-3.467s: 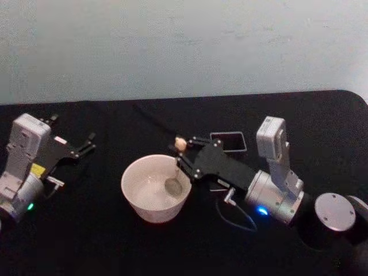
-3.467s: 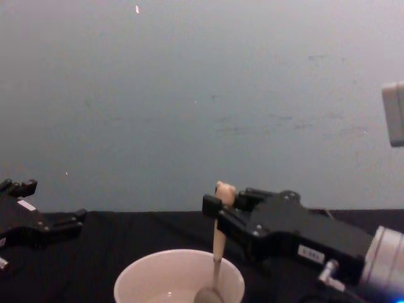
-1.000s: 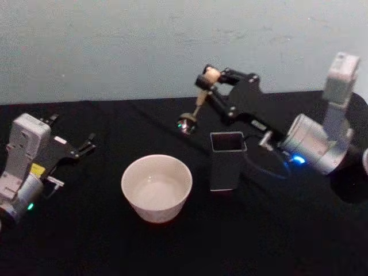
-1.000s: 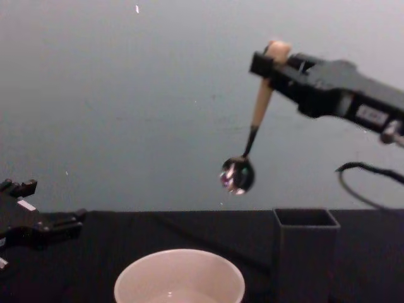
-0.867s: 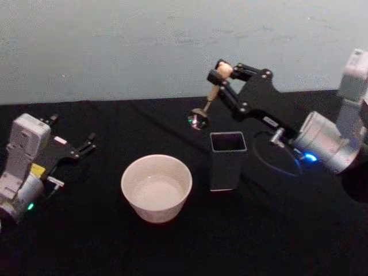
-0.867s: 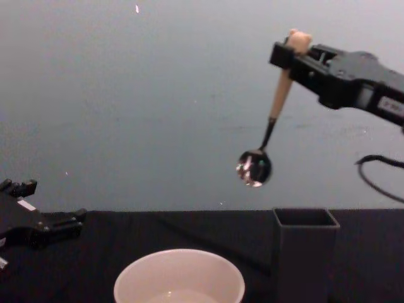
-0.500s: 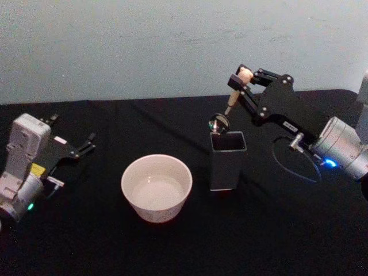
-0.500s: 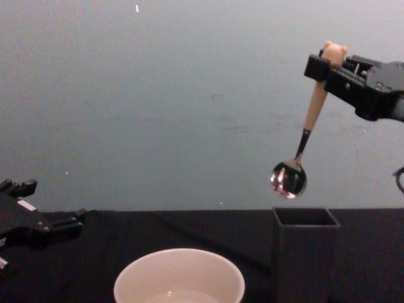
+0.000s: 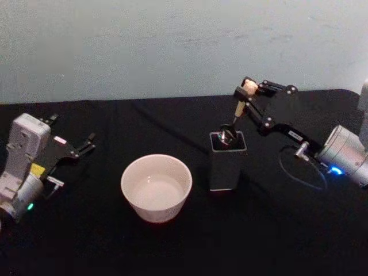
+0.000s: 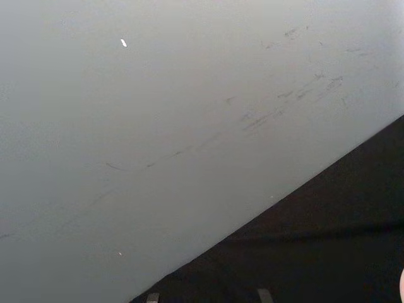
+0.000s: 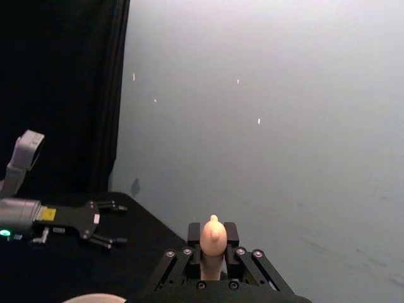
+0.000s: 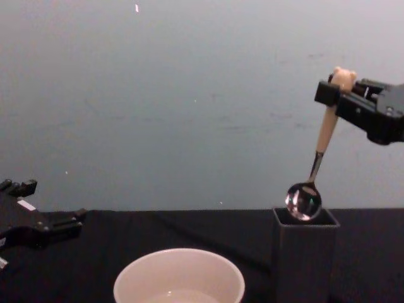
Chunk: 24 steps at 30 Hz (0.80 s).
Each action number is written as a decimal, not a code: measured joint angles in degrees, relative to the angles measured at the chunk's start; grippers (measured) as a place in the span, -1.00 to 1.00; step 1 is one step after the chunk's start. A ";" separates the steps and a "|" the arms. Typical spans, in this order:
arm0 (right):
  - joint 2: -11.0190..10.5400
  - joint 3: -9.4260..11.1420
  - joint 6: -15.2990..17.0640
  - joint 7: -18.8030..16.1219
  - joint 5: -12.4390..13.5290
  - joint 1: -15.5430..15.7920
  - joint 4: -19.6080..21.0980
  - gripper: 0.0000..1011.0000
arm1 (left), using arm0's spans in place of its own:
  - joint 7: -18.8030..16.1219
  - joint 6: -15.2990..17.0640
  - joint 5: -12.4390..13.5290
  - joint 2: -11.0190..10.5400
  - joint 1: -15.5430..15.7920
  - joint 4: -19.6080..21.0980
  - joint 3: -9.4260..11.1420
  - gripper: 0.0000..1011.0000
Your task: Pick up the stirring spoon with one hand, stir inside the cup, then place it back in its original position.
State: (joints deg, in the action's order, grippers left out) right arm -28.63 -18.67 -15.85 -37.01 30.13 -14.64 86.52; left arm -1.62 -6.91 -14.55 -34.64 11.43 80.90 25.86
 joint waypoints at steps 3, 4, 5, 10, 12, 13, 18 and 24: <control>-0.02 -0.15 0.11 0.00 -0.33 0.00 -0.37 -0.58 | 0.00 0.00 0.00 0.00 0.00 0.00 0.00 0.98; -0.05 -0.24 0.22 -0.01 -0.42 0.00 -0.52 -0.58 | 0.00 0.00 0.00 0.00 0.00 0.00 0.00 0.98; -0.06 -0.29 0.32 -0.01 -0.45 0.01 -0.59 -0.58 | 0.00 0.00 0.00 0.00 0.00 0.00 0.00 0.98; -0.20 -0.78 1.85 0.27 -0.75 0.07 -0.81 -0.58 | 0.00 0.00 0.00 0.00 0.00 0.00 0.00 0.98; -0.16 -0.98 2.83 0.98 -1.03 0.19 -0.90 -0.58 | 0.00 0.00 0.00 0.00 0.00 0.00 0.00 0.98; -0.16 -0.98 2.83 0.98 -1.03 0.19 -0.90 -0.58 | 0.00 0.00 0.00 0.00 0.00 0.00 0.00 0.98; 0.50 -1.23 4.71 3.33 -1.88 0.62 -1.22 -0.58 | 0.00 0.00 0.00 0.00 0.00 0.00 0.00 0.98; 2.26 -1.05 7.45 7.30 -2.68 1.32 -1.93 -0.58 | 0.00 0.00 0.00 0.00 0.00 0.00 0.00 0.98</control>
State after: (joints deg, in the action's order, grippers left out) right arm -26.37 -19.72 -8.40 -29.71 27.45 -13.32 84.60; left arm -1.62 -6.91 -14.55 -34.64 11.43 80.90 25.86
